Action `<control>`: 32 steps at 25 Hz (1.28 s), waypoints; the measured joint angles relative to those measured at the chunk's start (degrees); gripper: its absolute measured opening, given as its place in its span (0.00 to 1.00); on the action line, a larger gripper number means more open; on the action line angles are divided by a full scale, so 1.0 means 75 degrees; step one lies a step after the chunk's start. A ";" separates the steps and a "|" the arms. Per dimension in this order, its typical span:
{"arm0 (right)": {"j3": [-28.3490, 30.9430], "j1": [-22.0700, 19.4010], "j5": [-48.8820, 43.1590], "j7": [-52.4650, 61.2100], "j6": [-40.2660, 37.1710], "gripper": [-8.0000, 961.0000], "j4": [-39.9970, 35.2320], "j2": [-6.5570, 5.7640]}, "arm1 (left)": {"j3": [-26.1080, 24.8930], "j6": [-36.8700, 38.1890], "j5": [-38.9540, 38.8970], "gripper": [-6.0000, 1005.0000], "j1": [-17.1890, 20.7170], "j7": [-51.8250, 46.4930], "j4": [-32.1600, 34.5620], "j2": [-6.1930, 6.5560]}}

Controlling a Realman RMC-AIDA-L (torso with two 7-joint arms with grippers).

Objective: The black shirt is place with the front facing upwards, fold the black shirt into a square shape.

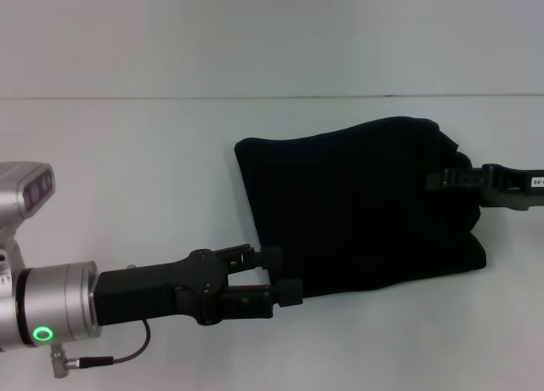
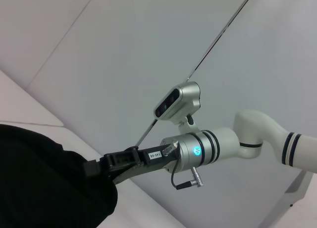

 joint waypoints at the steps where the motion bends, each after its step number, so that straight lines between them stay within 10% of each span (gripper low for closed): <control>1: -0.0035 0.0001 -0.0003 -0.0011 0.0011 0.98 -0.0020 0.0008 | -0.0001 0.0000 -0.0004 0.92 -0.0002 0.0015 0.0001 -0.0001; 19: -0.0017 -0.0032 -0.0017 -0.0061 0.0098 0.29 0.0005 0.0016 | -0.0013 0.0067 -0.0037 0.92 0.0004 0.0021 -0.0001 -0.0001; 32: 0.0772 0.0014 0.0325 -0.0293 -0.0562 0.04 0.0171 -0.0062 | -0.0017 0.0075 -0.0049 0.92 -0.0007 0.0031 -0.0001 -0.0001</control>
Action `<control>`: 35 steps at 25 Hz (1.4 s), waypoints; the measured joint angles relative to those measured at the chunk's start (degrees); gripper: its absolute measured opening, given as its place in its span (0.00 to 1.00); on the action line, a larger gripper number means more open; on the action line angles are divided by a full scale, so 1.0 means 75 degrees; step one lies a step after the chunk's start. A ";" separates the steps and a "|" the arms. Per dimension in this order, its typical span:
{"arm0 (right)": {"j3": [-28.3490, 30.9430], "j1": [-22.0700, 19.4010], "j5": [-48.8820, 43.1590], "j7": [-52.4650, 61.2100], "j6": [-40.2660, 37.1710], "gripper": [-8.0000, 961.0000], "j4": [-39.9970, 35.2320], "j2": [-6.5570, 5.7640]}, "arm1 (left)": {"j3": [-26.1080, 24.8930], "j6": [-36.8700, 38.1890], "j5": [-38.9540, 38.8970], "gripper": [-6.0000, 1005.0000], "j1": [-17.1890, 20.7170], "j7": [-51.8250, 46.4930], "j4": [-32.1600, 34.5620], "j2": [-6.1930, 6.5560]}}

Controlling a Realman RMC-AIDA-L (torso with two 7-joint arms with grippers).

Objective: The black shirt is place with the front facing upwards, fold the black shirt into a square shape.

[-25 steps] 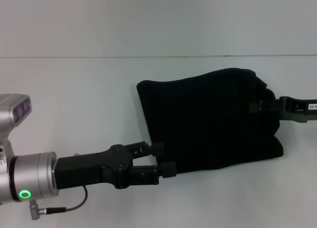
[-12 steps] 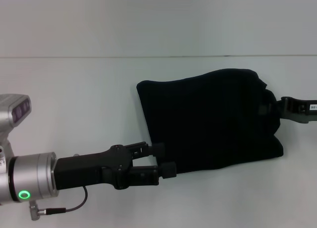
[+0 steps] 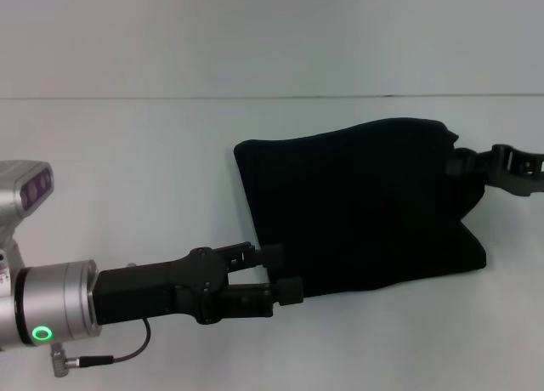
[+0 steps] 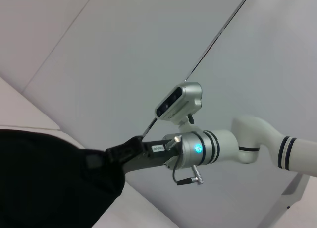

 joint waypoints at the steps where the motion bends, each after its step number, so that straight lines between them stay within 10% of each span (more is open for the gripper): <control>1: 0.0189 -0.0021 0.0160 -0.0144 -0.0219 0.03 0.0099 -0.0051 | 0.0000 0.0000 0.0000 0.92 -0.0005 0.0001 0.0000 0.0000; 35: 0.0565 -0.0531 -0.0548 -0.0513 0.1079 0.14 0.0793 0.0053 | 0.0015 -0.0084 0.0020 0.92 -0.0158 -0.0005 -0.0007 0.0000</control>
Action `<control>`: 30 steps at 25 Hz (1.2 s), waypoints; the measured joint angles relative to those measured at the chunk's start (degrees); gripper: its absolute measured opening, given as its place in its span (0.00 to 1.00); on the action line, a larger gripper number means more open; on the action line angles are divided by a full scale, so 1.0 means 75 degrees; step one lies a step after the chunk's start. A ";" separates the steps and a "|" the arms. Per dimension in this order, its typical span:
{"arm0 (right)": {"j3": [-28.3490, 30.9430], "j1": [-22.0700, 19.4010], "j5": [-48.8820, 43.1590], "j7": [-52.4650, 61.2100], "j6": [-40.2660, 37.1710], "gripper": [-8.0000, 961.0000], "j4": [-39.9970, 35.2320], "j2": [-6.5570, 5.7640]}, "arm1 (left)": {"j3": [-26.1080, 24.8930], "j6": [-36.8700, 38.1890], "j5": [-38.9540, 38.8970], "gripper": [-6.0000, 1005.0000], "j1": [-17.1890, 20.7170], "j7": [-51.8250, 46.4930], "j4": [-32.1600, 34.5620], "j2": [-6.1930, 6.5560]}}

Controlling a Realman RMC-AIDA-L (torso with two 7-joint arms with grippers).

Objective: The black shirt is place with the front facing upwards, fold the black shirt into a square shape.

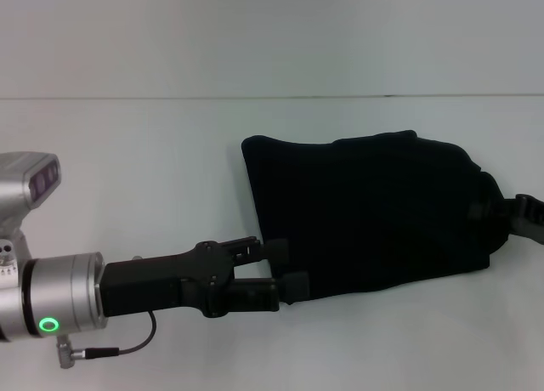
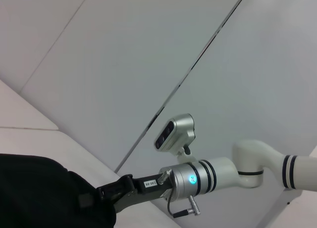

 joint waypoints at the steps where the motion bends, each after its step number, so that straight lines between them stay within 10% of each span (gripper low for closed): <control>1: 0.0060 -0.0020 0.0001 0.0000 0.0015 0.15 -0.0003 0.0002 | 0.0001 0.0000 0.0000 0.92 0.0000 0.0000 -0.0003 0.0000; 10: 0.1574 -0.0185 0.0151 0.0213 -0.0181 0.60 0.0033 -0.0118 | 0.0000 0.0000 -0.0005 0.92 0.0024 -0.0012 -0.0005 0.0012; 20: 0.1652 0.0394 0.0855 0.0223 0.0970 0.89 0.0963 0.0185 | -0.0012 0.0001 -0.0019 0.92 0.0039 -0.0006 -0.0004 0.0012; 30: 0.1661 0.0755 0.1069 0.0001 0.1687 0.90 0.1000 0.0677 | -0.0011 0.0000 0.0016 0.92 0.0025 0.0015 0.0046 0.0030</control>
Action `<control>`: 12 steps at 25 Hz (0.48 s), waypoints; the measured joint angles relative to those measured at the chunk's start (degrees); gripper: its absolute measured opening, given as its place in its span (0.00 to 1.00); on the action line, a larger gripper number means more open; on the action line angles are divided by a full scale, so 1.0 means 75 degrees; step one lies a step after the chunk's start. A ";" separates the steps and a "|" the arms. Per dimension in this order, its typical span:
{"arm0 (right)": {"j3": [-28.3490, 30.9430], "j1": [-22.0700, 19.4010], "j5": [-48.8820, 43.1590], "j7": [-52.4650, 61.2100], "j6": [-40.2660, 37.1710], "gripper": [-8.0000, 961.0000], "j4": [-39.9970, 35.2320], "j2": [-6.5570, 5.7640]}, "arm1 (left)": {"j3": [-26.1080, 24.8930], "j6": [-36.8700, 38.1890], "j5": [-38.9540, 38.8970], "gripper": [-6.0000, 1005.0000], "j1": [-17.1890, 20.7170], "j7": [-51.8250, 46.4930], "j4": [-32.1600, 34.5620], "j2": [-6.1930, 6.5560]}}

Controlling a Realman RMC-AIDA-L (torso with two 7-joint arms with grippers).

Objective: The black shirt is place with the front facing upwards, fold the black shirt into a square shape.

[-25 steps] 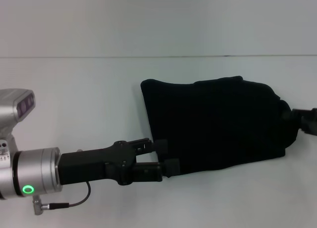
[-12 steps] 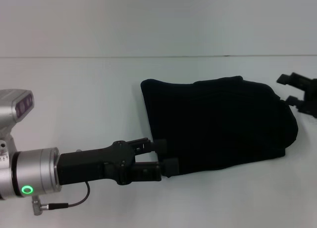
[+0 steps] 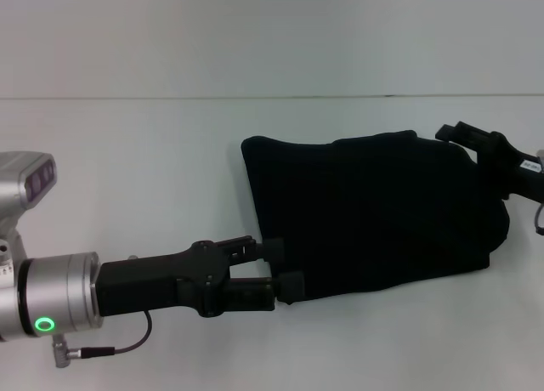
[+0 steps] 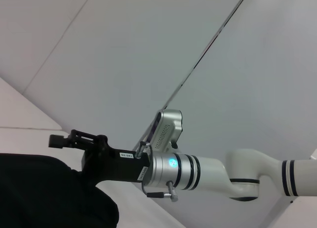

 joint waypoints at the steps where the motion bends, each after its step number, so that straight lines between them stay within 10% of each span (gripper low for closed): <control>1: -0.0005 0.0014 0.0086 -0.0073 0.0049 0.90 0.0001 0.0019 | 0.0000 -0.0001 0.0001 0.92 -0.0002 0.0001 0.0002 0.0002; 12: -0.0393 0.0175 0.0247 -0.0031 0.0536 0.73 0.0045 0.0049 | 0.0001 -0.0091 0.0017 0.92 -0.0077 0.0004 0.0007 0.0006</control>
